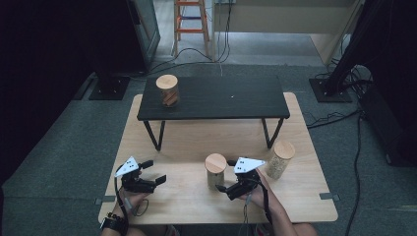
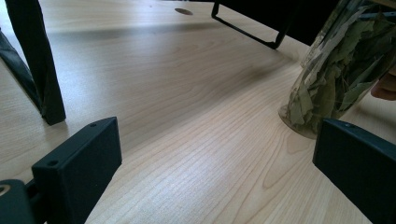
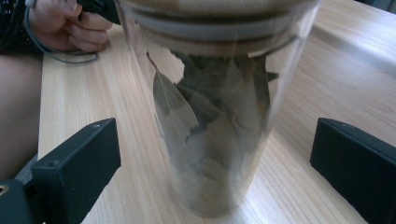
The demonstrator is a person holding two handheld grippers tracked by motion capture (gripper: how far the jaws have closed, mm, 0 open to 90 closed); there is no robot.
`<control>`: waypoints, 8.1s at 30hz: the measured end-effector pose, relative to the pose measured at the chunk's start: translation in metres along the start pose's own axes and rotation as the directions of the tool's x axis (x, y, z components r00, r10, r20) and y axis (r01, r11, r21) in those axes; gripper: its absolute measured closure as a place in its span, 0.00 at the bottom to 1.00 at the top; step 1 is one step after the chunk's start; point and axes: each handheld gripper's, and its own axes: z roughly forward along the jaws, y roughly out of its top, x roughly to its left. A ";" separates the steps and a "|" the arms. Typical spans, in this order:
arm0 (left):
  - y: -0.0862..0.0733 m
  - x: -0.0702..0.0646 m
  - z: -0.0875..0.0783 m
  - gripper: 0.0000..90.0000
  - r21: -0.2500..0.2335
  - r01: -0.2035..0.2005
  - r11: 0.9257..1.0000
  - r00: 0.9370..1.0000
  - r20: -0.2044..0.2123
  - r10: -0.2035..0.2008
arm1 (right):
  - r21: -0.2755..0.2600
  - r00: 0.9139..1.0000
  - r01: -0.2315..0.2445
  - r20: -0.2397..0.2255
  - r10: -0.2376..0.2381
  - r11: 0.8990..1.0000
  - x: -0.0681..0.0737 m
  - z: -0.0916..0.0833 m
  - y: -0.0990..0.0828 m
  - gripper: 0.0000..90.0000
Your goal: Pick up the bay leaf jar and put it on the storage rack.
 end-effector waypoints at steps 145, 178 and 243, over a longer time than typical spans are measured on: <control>0.002 0.004 0.001 0.02 0.008 0.011 1.000 1.000 0.016 -0.012 | 0.053 1.000 0.015 -0.010 -0.015 0.998 -0.037 -0.022 0.196 0.28; 0.000 0.005 0.000 0.02 0.001 0.019 1.000 1.000 0.018 -0.019 | 0.036 0.998 0.052 0.035 -0.053 0.998 -0.056 -0.037 0.237 0.28; 0.002 0.006 0.001 0.02 0.007 0.016 1.000 0.999 0.028 -0.016 | 0.022 0.997 -0.021 0.069 0.020 1.000 -0.137 0.002 0.266 0.28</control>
